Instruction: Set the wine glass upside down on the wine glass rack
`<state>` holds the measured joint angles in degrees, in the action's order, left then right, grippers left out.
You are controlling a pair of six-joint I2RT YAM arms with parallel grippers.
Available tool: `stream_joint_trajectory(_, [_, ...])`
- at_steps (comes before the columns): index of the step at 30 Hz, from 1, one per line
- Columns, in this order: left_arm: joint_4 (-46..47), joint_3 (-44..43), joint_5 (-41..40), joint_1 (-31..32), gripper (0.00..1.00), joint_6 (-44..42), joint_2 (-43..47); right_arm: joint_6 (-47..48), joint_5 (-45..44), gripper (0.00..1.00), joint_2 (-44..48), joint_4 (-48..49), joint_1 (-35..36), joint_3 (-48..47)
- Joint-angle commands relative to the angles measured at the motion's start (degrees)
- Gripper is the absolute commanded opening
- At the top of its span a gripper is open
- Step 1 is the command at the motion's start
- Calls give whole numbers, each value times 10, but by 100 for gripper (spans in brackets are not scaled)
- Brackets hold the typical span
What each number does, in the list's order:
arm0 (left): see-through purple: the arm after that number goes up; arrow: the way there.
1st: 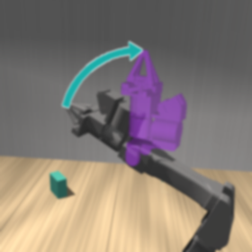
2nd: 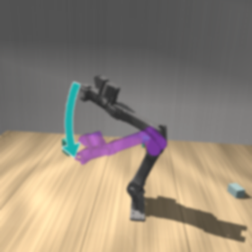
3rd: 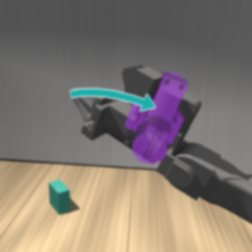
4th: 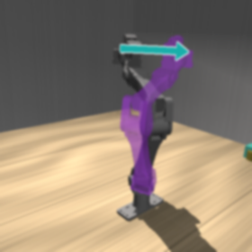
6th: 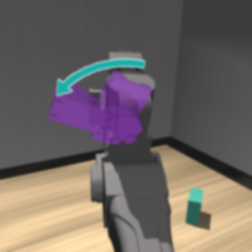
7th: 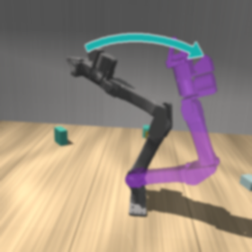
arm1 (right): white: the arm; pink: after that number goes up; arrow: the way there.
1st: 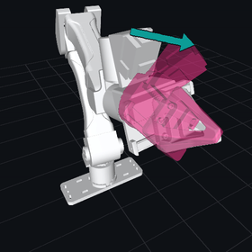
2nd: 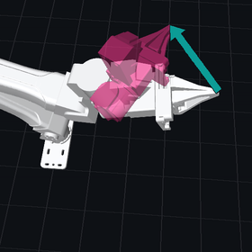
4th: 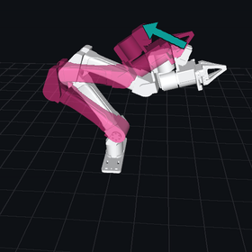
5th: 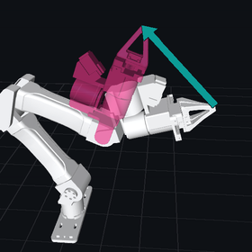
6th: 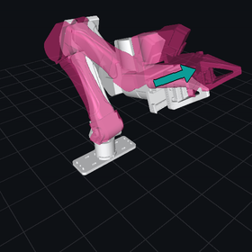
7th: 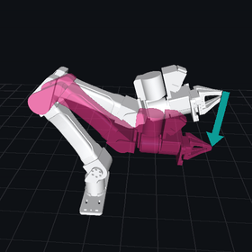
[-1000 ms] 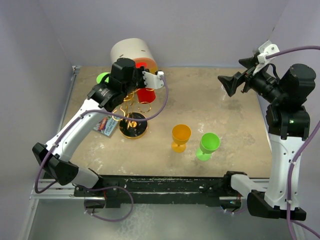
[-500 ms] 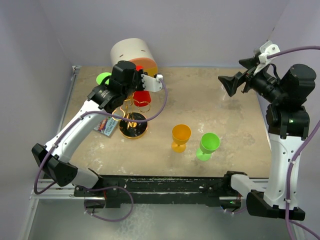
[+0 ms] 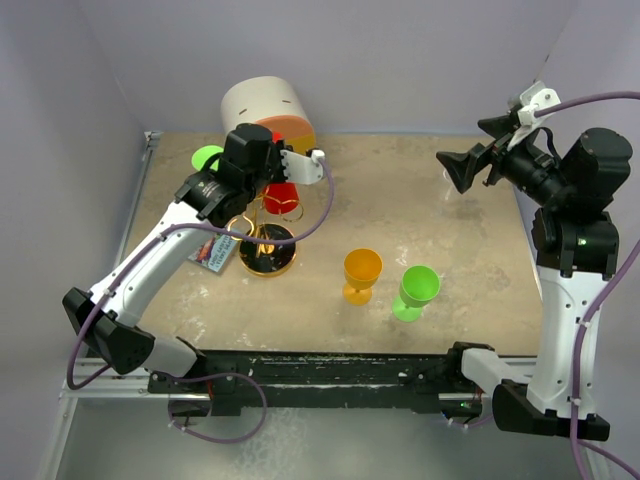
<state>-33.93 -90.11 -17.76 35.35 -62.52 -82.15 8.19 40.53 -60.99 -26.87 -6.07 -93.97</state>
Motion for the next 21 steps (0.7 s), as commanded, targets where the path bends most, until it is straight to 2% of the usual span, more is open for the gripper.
stream_joint_trajectory(1, [13, -3, -26, 0, 0, 6, 25, -7, 15, 97, 6, 23, -2, -3])
stream_joint_trajectory(21, [3, -18, -83, 0, 0, 50, 0, -7, 15, 98, 5, 26, -4, 5])
